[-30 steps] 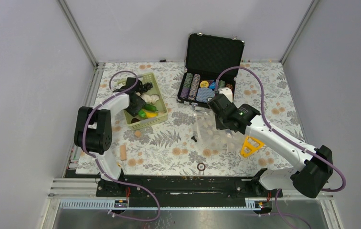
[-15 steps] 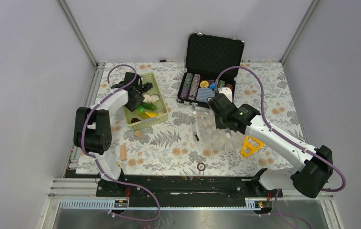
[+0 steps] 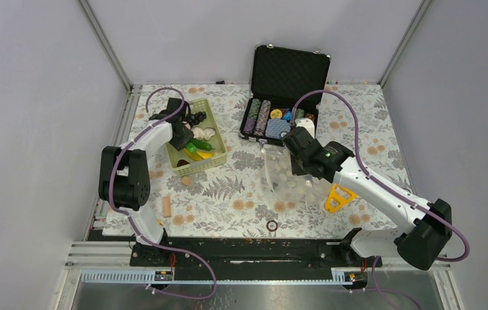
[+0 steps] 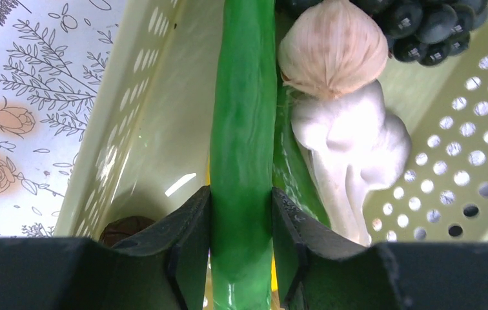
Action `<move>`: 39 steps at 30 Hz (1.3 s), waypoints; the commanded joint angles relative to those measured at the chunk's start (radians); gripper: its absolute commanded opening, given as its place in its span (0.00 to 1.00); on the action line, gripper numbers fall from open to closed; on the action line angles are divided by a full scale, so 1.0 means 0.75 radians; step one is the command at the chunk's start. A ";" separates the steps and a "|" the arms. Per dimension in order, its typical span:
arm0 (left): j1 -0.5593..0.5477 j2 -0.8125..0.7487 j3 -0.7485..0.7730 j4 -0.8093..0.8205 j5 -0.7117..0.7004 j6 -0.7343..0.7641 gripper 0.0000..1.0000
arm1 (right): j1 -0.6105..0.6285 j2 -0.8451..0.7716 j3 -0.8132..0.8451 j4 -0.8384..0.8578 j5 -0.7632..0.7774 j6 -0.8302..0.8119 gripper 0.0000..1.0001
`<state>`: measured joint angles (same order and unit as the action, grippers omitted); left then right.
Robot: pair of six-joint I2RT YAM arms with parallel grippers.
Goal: Place the food in the zip-top bag and seal the zipper
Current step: Pick up the fake vegetable from the bin, then place the fake vegetable in the zipper food storage bag.
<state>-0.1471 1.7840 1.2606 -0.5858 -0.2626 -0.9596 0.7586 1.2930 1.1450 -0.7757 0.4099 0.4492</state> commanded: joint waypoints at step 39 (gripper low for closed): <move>-0.960 -1.103 -0.664 1.670 0.086 0.518 0.00 | -0.050 -0.264 -0.057 0.392 -0.493 0.481 0.00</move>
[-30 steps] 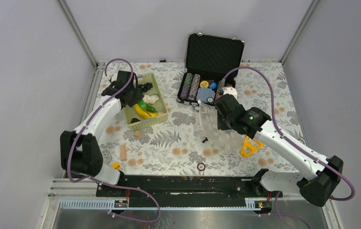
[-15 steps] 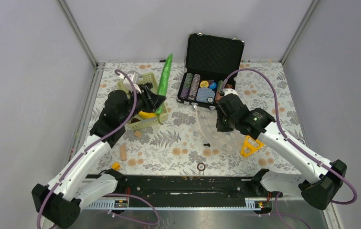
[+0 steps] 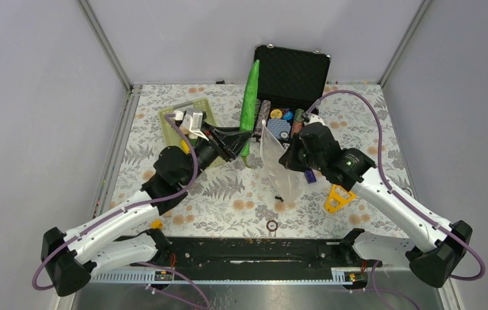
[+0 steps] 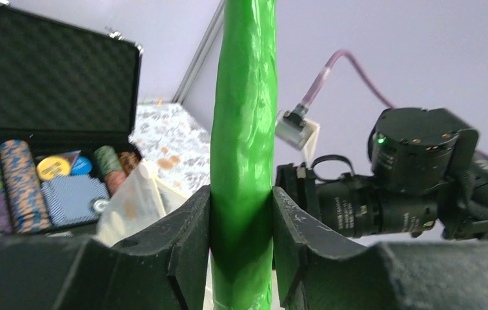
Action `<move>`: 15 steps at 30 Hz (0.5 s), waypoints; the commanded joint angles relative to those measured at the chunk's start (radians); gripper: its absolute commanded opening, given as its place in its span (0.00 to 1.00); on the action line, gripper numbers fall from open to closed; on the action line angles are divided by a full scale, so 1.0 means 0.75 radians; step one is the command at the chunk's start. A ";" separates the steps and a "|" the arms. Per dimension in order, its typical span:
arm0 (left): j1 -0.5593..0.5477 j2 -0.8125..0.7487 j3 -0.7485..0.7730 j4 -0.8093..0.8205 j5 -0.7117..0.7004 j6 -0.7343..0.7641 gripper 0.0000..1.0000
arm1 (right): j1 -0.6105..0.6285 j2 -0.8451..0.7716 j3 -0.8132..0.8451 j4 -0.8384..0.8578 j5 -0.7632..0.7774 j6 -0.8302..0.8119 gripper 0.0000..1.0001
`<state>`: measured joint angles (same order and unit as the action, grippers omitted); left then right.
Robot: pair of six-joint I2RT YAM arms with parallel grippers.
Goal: Place the food in the zip-top bag and seal the zipper
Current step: Place the fake vegetable in the zipper food storage bag.
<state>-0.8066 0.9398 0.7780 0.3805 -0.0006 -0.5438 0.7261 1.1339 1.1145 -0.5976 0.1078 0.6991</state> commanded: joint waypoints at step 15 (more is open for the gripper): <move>-0.236 0.298 0.036 0.648 -0.421 0.069 0.00 | -0.008 -0.066 -0.050 0.230 -0.139 0.158 0.00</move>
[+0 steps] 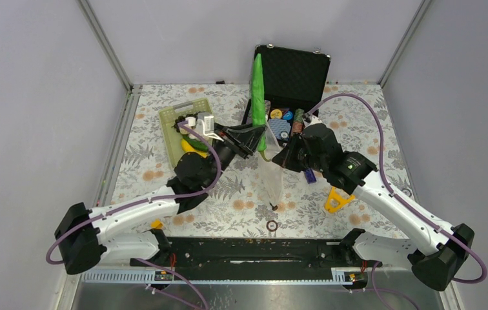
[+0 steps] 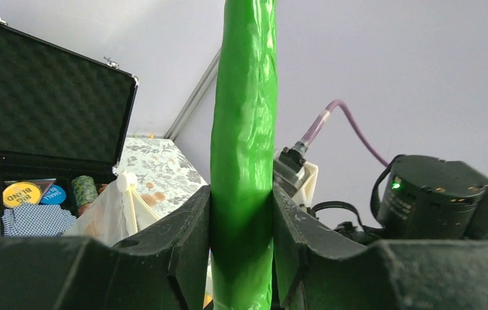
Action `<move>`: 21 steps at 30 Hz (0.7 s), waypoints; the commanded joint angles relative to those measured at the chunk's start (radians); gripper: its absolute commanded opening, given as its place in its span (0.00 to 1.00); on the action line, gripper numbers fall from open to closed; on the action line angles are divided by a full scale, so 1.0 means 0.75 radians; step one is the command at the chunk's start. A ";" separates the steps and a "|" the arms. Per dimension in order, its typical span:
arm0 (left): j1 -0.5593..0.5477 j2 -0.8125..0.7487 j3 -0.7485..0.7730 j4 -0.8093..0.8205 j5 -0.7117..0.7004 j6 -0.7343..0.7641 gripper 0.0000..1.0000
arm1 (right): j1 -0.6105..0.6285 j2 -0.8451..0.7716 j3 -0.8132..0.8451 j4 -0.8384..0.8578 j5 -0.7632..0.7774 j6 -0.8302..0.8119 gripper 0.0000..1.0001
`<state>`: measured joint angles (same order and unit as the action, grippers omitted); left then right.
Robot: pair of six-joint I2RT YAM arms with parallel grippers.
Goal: Place the food in the zip-top bag and seal the zipper
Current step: Place the fake vegetable in the zipper food storage bag.
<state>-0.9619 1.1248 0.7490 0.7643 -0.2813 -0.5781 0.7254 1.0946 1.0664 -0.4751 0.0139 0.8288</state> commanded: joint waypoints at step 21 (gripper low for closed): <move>-0.140 0.122 -0.085 0.101 -0.122 0.247 0.09 | -0.006 -0.036 0.163 0.053 0.023 -0.028 0.00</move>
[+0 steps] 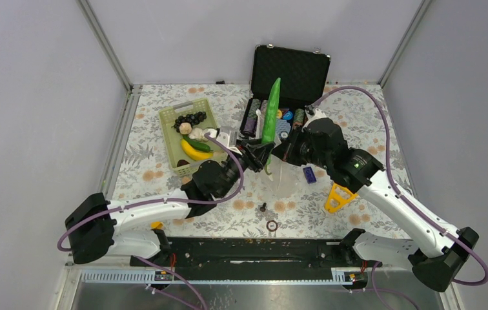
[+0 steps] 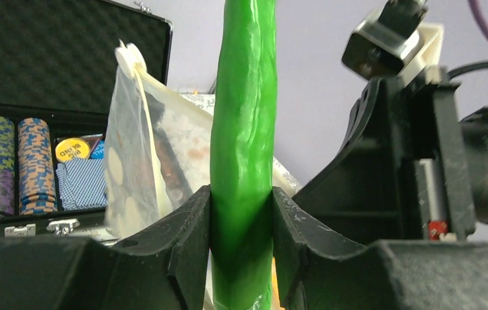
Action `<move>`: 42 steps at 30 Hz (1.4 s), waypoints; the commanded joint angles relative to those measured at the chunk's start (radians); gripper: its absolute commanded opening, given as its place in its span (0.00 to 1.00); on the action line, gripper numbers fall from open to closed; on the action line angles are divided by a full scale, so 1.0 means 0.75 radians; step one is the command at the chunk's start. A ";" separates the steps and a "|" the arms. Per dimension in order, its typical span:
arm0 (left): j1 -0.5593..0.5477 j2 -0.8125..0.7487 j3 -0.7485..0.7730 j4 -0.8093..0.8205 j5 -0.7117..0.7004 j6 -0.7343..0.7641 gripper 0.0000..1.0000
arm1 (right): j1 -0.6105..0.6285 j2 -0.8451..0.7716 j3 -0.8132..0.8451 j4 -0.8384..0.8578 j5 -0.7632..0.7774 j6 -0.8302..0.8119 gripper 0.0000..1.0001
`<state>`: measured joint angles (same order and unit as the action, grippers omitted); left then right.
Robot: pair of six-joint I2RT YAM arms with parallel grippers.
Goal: Place the food in the zip-top bag and seal the zipper
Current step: Place the fake vegetable in the zipper food storage bag, then pick up the fake vegetable from the bin.
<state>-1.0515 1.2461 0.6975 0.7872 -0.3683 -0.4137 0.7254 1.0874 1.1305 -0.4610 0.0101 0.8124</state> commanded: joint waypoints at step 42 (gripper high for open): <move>0.471 -0.334 0.372 -1.434 0.040 -0.401 0.99 | -0.008 -0.085 0.138 -0.437 0.456 -0.362 0.00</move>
<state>-0.8875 0.9329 0.8776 -0.0753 -0.5148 -0.5915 0.7238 1.0256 1.1873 -0.7017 0.2672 0.6037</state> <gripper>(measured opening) 0.985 0.020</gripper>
